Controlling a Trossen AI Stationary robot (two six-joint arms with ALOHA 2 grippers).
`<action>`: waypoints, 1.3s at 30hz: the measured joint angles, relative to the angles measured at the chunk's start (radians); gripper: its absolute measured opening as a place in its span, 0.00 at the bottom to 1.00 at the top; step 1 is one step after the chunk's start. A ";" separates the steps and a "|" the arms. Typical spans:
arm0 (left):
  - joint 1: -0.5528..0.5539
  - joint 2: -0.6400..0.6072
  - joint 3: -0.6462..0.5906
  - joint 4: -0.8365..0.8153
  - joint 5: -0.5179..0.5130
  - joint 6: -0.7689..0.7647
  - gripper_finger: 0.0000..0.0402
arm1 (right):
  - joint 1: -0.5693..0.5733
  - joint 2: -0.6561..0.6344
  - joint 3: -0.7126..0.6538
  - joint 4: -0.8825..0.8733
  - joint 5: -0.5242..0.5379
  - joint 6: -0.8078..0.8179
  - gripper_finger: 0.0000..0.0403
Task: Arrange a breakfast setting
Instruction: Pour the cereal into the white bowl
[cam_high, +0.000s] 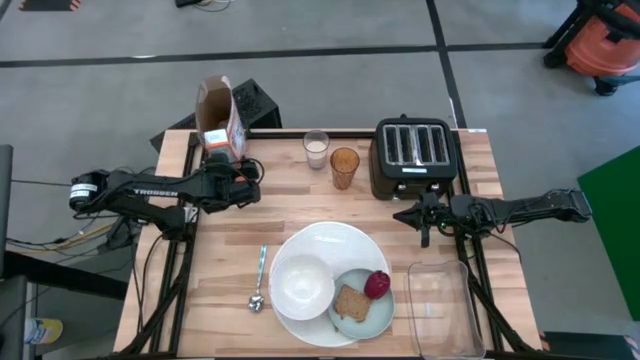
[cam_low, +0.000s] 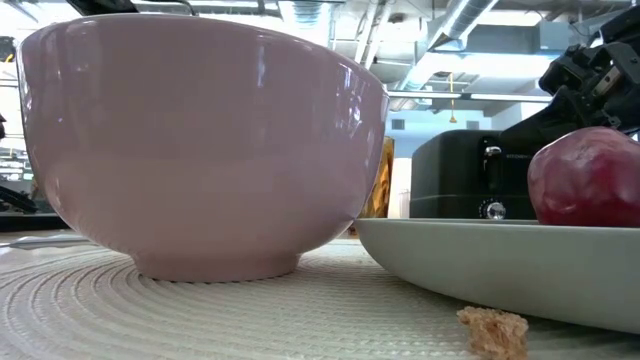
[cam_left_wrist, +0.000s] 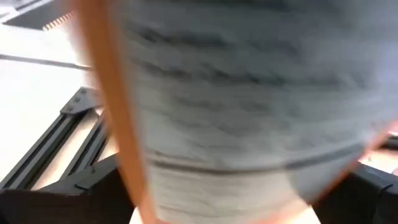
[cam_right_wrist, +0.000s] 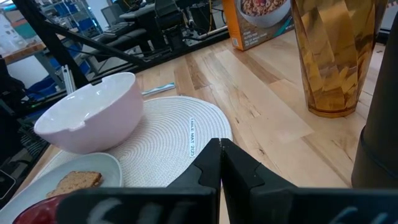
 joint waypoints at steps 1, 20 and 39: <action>0.000 0.000 0.000 0.011 -0.009 0.008 0.90 | 0.000 0.000 0.000 0.000 0.000 0.000 0.08; 0.000 -0.004 0.000 0.051 -0.002 0.160 0.33 | 0.000 0.000 0.000 0.000 0.000 0.000 0.08; 0.001 -0.269 0.059 0.031 0.189 0.525 0.27 | 0.000 0.000 0.000 0.000 0.000 0.000 0.08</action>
